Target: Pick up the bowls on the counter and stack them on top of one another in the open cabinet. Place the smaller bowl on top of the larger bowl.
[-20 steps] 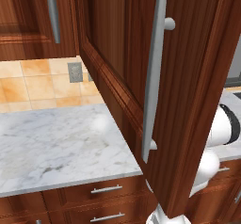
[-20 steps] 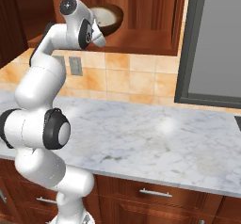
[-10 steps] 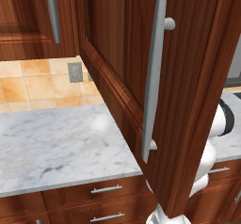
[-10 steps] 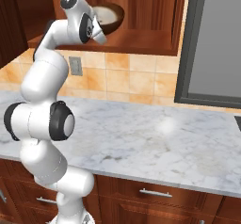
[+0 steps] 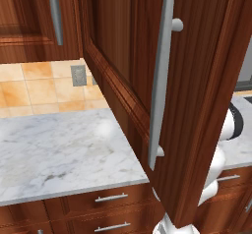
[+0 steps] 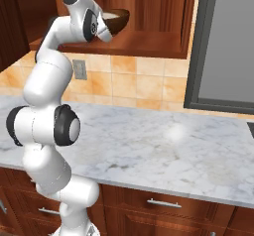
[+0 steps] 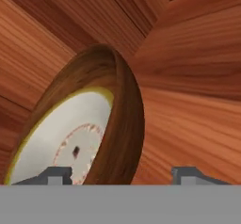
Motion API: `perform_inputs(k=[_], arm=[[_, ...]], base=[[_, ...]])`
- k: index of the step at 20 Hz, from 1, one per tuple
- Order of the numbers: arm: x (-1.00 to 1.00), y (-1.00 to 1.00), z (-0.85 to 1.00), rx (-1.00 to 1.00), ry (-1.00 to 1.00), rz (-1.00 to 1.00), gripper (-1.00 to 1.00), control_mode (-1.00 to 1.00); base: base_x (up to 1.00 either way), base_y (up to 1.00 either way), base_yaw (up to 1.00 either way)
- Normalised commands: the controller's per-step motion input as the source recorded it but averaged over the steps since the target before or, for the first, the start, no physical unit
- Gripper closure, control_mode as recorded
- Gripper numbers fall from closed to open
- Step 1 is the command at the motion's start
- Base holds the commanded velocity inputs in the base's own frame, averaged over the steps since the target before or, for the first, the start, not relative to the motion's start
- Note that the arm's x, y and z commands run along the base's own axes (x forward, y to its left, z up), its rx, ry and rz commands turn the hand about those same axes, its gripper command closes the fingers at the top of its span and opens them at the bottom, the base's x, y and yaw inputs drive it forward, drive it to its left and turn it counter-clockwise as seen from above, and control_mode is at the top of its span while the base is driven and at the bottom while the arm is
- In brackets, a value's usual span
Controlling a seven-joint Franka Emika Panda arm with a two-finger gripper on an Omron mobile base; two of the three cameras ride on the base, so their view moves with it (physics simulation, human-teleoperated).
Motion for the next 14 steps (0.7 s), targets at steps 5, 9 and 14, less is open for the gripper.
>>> perform_inputs(k=[5,9,14], arm=[[-0.36,-0.11,0.53,0.02,0.05,-0.03,-1.0,-1.0],[-0.88,-0.23,0.18,0.0,0.05,0.0,-1.0,-1.0],[-1.0,-0.26,-0.09,0.0,0.01,0.01,-1.0,-1.0]], base=[[0.0,0.0,0.0],[0.0,0.0,0.0],[0.0,0.0,0.0]])
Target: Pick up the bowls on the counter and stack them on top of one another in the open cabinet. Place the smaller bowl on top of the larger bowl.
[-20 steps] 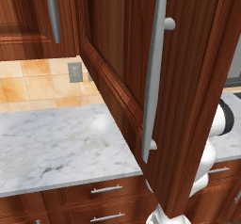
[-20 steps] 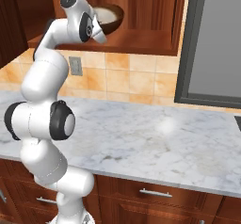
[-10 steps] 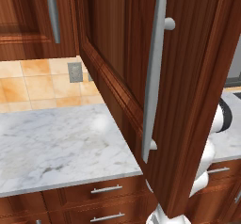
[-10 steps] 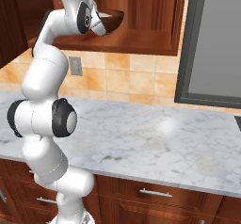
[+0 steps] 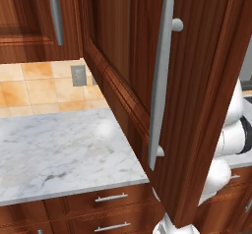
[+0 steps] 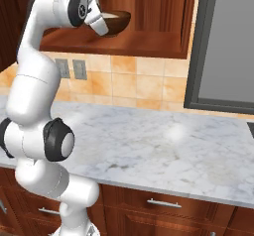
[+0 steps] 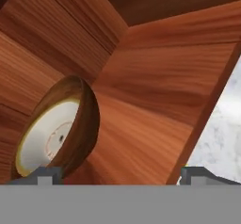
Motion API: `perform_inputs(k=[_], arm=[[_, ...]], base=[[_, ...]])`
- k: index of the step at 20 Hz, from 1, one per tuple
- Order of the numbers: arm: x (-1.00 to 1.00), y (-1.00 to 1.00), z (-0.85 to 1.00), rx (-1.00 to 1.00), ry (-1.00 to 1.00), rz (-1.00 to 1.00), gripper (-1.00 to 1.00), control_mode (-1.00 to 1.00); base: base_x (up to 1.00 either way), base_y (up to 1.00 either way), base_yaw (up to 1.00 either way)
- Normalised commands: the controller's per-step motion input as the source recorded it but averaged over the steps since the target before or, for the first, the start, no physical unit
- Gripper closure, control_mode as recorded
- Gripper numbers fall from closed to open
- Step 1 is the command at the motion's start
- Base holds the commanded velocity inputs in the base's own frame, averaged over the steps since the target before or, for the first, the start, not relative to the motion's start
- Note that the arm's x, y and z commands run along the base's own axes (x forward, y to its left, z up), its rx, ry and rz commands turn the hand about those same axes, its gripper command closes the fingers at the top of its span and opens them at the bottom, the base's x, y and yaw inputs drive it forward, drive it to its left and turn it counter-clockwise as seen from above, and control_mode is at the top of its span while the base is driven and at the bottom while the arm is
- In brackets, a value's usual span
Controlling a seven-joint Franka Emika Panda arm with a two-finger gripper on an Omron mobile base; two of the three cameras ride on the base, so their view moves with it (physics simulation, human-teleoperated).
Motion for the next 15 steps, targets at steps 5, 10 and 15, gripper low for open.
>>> perform_inputs(k=[5,10,15], arm=[[-1.0,-0.33,-0.27,0.0,-0.04,0.04,-1.0,-1.0],[-0.99,-0.34,-0.06,0.0,-0.25,0.04,-1.0,-1.0],[-0.91,-0.22,0.0,0.0,-0.32,0.03,-1.0,-1.0]], base=[[0.0,0.0,0.0],[0.0,0.0,0.0],[0.0,0.0,0.0]])
